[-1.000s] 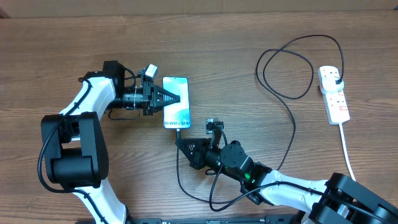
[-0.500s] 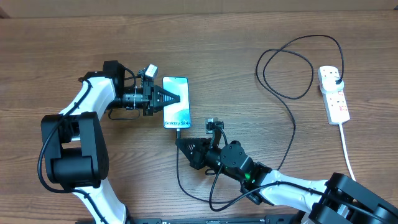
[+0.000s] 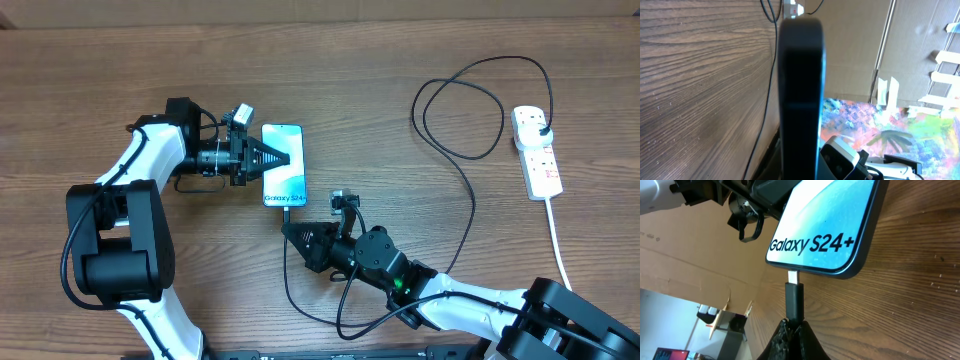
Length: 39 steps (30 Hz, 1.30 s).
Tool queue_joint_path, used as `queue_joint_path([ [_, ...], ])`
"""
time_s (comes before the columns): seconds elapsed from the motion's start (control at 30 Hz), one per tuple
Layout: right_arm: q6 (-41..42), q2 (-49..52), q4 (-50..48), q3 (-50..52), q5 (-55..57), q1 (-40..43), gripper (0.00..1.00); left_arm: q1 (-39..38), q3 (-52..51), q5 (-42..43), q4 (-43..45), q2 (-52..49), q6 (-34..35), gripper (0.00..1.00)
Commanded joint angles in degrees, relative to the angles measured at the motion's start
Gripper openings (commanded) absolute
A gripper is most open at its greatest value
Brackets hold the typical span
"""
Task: Plug charger to phone and switch on socket
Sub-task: 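Push the USB-C plug up into the phone's charging port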
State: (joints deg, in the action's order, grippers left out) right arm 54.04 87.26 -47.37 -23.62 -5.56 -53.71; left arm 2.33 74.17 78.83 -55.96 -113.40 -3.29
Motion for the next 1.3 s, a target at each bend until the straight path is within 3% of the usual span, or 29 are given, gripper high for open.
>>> queue_joint_path([
  [0.0, 0.31, -0.48, -0.57, -0.02, -0.13, 0.09, 0.04, -0.17, -0.24, 1.97, -0.28, 0.92, 0.31, 0.04],
  [1.27, 3.41, -0.48, 0.39, -0.15, -1.40, 0.04, 0.04, -0.17, -0.24, 1.79, -0.09, 0.92, 0.33, 0.04],
])
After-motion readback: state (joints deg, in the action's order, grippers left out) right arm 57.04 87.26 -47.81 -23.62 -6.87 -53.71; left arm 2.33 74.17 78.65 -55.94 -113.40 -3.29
